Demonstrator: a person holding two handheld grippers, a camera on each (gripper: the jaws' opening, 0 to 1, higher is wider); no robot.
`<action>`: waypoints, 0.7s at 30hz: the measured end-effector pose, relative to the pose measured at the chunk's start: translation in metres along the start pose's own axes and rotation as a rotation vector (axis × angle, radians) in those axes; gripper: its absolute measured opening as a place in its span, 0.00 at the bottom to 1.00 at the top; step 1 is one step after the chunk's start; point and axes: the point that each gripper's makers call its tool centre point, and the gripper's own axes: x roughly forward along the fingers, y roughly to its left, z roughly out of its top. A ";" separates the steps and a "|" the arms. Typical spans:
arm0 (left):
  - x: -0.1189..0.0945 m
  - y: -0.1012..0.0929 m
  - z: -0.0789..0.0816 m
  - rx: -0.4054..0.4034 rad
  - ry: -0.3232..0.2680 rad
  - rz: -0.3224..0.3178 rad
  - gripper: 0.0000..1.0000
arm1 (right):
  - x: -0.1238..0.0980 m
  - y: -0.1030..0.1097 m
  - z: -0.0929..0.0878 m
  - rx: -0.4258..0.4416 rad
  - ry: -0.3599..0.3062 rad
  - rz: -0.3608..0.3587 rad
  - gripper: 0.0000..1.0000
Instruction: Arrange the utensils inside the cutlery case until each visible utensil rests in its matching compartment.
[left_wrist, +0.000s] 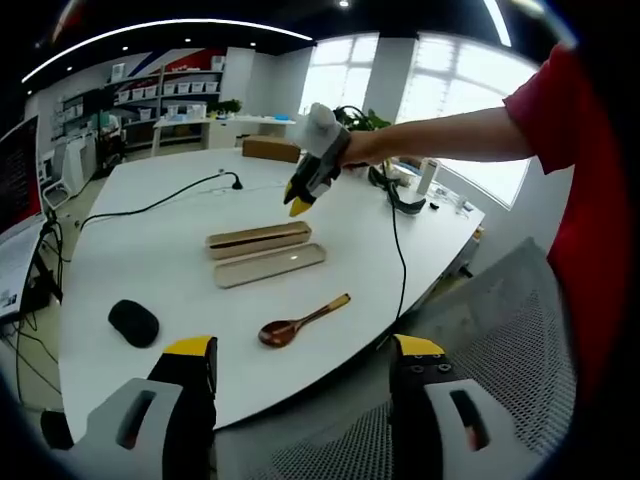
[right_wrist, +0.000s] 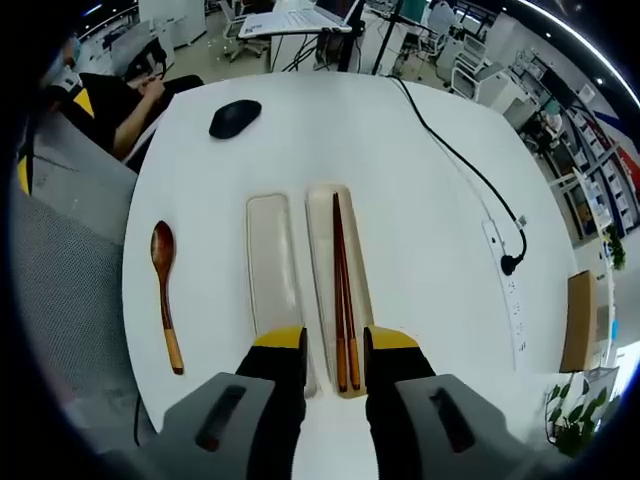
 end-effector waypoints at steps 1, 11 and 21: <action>0.001 -0.001 -0.001 0.009 0.009 -0.005 0.76 | -0.001 0.001 0.000 0.005 -0.006 -0.004 0.20; 0.002 0.005 -0.006 -0.012 0.015 0.011 0.81 | -0.003 0.046 -0.005 0.105 -0.089 0.021 0.23; 0.001 0.004 -0.008 -0.004 0.024 0.006 0.80 | -0.009 0.050 -0.014 0.095 -0.077 0.005 0.29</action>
